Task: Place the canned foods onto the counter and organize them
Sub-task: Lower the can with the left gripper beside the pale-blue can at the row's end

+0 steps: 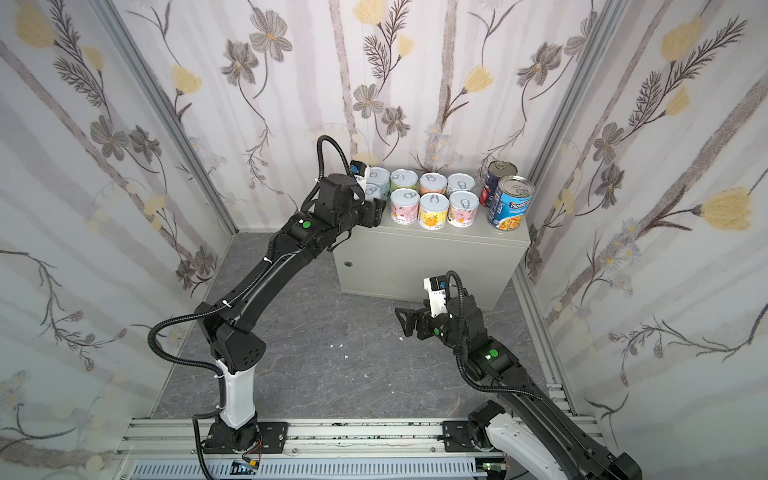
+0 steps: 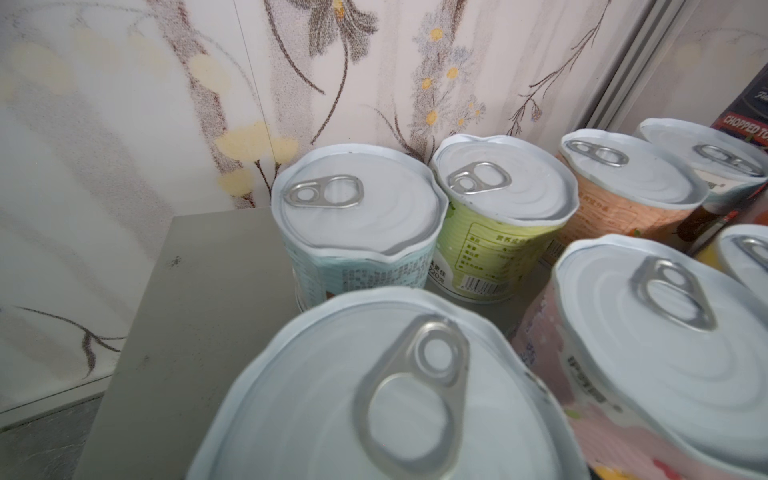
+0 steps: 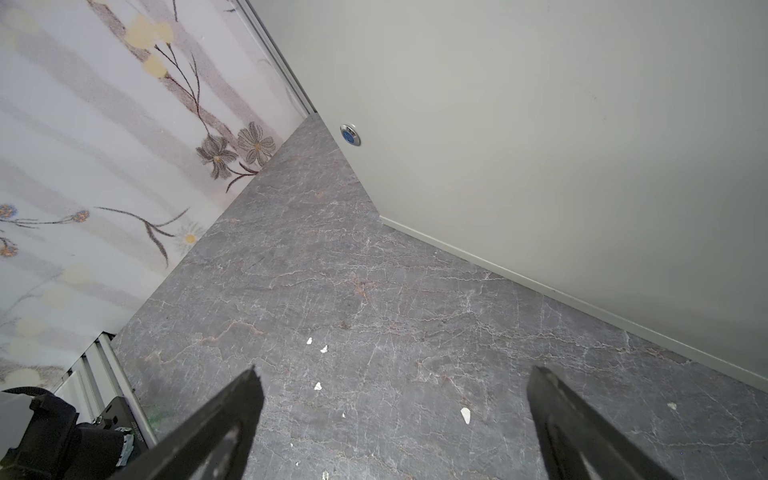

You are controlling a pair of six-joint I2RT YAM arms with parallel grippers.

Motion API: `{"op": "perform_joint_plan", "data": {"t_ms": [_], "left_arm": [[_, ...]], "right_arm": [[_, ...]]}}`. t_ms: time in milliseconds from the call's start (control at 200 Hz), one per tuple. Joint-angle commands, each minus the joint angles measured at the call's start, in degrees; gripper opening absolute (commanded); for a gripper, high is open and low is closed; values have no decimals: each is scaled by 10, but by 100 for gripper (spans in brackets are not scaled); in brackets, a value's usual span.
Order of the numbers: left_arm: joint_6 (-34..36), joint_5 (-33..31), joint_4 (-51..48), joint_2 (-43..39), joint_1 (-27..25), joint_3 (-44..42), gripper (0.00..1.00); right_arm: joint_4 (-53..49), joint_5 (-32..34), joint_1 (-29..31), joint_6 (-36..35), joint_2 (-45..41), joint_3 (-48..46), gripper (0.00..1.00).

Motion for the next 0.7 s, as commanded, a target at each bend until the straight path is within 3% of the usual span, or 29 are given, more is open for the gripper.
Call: {"op": "perform_joint_plan", "data": {"t_ms": [0,694], "left_arm": [[7,-9,30,10,1,20,70],[-7,5,30,55,4,78,78]], "right_arm": [[30,-3,0,-4,3,-3,100],[36,-4,0,-7,11,-7,100]]}}
